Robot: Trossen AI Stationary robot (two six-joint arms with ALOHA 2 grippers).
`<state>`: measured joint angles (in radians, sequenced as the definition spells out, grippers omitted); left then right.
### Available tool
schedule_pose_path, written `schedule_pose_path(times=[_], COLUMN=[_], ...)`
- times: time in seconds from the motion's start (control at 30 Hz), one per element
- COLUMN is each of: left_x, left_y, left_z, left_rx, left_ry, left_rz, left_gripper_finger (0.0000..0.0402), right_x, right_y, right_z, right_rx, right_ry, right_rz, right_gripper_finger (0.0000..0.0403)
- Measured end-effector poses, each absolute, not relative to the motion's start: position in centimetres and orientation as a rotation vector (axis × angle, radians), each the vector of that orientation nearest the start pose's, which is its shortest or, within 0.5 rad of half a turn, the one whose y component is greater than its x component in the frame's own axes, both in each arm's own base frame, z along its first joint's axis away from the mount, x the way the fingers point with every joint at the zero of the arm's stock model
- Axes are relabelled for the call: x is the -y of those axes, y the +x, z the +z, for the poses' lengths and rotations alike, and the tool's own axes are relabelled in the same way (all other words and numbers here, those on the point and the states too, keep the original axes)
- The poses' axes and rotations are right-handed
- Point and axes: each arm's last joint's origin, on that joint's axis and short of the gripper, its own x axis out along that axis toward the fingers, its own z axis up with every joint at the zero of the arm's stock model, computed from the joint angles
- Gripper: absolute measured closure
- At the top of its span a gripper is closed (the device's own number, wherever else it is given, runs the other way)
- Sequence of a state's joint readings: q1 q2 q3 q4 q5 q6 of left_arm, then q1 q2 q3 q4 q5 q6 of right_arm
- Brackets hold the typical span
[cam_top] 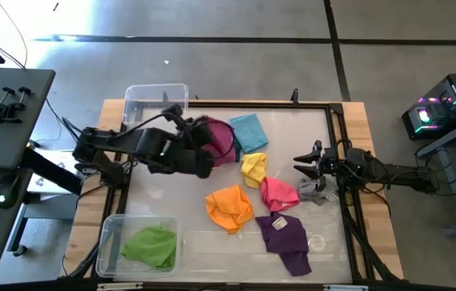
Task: Sort towels by color in basket
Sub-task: Put the dark pink towel into the top transparent bin
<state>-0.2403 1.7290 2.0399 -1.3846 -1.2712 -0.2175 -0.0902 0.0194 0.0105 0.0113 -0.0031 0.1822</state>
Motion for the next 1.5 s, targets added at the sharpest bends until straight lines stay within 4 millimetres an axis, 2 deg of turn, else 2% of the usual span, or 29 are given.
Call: schedule_pose_path(times=[0.13,0.2,0.37,0.53,0.73,0.93,1.07,1.23,1.4,1.5], left_x=[4.2,3.2,-0.5,-4.4,-8.8,-12.0,-12.7,-12.7,-11.1,-9.8], left_y=[30.0,29.1,25.8,22.5,20.7,20.5,20.7,20.8,20.7,19.8], left_z=[44.9,46.1,48.6,50.1,49.9,47.6,46.4,46.1,47.0,47.7], left_rx=[-0.686,-0.671,-0.658,-0.616,-0.661,-0.763,-0.813,-0.797,-0.708,-0.677], left_ry=[0.795,0.812,0.722,0.493,0.306,0.199,0.186,0.154,0.022,0.028], left_rz=[1.136,1.223,1.369,1.408,1.432,1.418,1.418,1.412,1.282,1.269], left_gripper_finger=[0.0401,0.0401,0.0401,0.0401,0.0401,0.0401,0.0401,0.0401,0.0401,0.0401], right_x=[0.9,0.9,0.9,0.9,0.9,0.9,0.9,0.9,0.9,0.9], right_y=[9.8,9.8,9.8,9.8,9.8,9.8,9.8,9.8,9.8,9.8], right_z=[16.7,16.7,16.7,16.7,16.7,16.7,16.7,16.7,16.7,16.7], right_rx=[0.009,0.009,0.009,0.010,0.010,0.010,0.010,0.010,0.010,0.010], right_ry=[0.182,0.182,0.182,0.182,0.182,0.182,0.182,0.182,0.182,0.182], right_rz=[-0.087,-0.087,-0.087,-0.087,-0.087,-0.086,-0.086,-0.087,-0.087,-0.087], right_gripper_finger=[0.0265,0.0265,0.0265,0.0265,0.0265,0.0265,0.0265,0.0265,0.0265,0.0265])
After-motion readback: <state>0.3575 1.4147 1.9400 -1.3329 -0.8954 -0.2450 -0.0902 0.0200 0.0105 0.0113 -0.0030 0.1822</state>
